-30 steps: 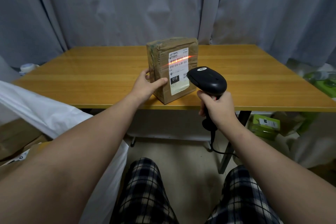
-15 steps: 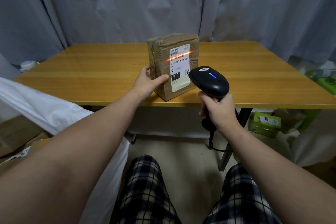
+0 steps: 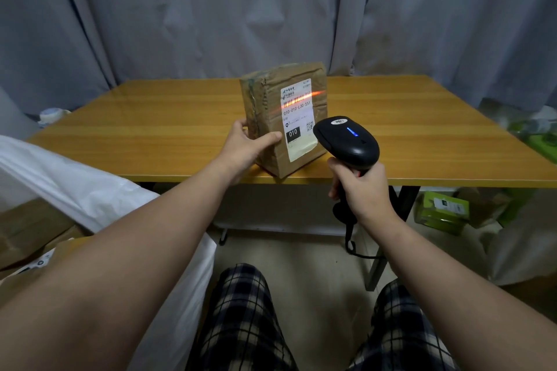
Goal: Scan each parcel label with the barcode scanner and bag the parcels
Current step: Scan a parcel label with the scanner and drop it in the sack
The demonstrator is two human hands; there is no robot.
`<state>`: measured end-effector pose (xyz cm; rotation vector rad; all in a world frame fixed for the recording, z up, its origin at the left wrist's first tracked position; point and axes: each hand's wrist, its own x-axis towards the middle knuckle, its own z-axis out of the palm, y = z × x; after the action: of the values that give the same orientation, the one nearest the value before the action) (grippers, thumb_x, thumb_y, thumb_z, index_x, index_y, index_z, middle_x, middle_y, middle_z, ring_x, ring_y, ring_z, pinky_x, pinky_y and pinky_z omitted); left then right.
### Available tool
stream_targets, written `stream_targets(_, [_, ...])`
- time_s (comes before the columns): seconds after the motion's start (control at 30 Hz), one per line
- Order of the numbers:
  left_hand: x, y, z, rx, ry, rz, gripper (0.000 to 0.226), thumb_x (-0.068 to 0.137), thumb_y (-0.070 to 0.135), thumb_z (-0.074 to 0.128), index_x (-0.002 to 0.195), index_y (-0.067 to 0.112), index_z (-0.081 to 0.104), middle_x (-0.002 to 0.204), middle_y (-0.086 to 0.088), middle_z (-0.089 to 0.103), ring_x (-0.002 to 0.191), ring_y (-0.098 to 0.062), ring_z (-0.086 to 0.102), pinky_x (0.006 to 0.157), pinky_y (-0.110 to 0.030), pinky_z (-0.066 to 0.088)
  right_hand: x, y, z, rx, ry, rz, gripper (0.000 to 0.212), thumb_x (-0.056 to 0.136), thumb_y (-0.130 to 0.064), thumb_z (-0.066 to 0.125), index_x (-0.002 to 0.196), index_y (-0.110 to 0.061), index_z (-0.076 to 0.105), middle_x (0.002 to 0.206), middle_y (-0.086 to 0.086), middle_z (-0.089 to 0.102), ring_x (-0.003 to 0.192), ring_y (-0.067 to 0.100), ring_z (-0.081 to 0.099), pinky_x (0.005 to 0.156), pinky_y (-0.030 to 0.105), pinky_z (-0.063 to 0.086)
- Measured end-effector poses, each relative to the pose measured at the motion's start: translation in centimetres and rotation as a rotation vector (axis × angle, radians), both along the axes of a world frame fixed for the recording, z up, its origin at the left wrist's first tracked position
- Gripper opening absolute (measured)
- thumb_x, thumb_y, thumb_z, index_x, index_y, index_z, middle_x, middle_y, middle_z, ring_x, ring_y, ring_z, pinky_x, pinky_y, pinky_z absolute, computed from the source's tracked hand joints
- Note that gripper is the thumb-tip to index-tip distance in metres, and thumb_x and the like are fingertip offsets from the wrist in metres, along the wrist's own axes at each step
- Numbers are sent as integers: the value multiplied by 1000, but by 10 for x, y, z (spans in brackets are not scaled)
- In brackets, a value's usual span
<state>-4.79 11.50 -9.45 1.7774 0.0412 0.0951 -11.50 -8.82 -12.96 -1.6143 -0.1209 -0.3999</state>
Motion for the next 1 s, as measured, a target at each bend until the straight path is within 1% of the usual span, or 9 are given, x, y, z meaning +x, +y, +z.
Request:
stream_targets(0.17, [-24,15,10,-49,-65,48,76,77,30,78,138,19,34,115,8,50,115,-13,53,87,-27,48,0,20,22,23,-62,102,27,87,-12,66,62,-3,57,51,21,52,42,22,53,49,27,48])
stream_targets(0.27, [-54,39,22,-40,-147,124,73,75,29,80,134,21,35,120,5,51,113,-12,55,82,-20,50,-3,52,43,29,-86,241,22,88,-5,66,68,-11,60,49,4,54,42,18,53,47,24,46])
stream_targets(0.37, [-100,73,39,35,-245,297,70,74,31,81,127,26,36,115,14,53,104,1,54,74,-7,46,-12,93,61,56,-126,391,14,80,-15,68,69,-9,61,52,7,55,46,18,54,48,25,46])
stream_targets(0.47, [-154,108,49,98,-317,506,75,73,31,81,129,26,31,118,17,50,105,7,51,89,-13,42,-26,132,73,55,-125,510,10,85,-8,70,77,-8,63,56,3,59,53,16,57,52,26,49])
stream_targets(0.53, [-192,130,53,182,-329,642,78,72,32,81,128,26,28,121,13,45,108,1,49,94,-18,38,-36,158,77,5,-88,570,4,87,-6,67,87,-5,64,64,7,62,59,17,61,56,28,51])
stream_targets(0.6, [-226,152,51,340,-339,783,83,67,38,83,128,24,29,122,8,44,116,-9,47,97,-24,39,-42,183,78,-110,-28,575,17,85,-15,69,94,-2,62,75,17,62,68,24,62,63,35,52])
stream_targets(0.7, [-259,179,45,733,-289,923,95,60,50,80,135,15,34,127,-6,47,121,-27,44,104,-46,37,-44,211,72,-306,118,619,18,85,-25,69,88,-10,58,68,4,50,66,20,53,60,33,38])
stream_targets(0.83, [-274,198,41,1355,-59,822,92,65,60,69,138,15,36,129,-10,44,117,-32,38,95,-45,28,-43,225,56,-402,200,613,22,84,-26,67,93,-6,63,74,3,51,73,21,51,64,33,35])
stream_targets(1.0, [-254,211,27,1580,143,637,86,69,65,69,134,17,38,129,-5,44,116,-30,41,93,-43,31,-42,215,51,-414,326,674,14,86,-26,68,98,-22,62,91,2,62,85,20,59,66,31,42])
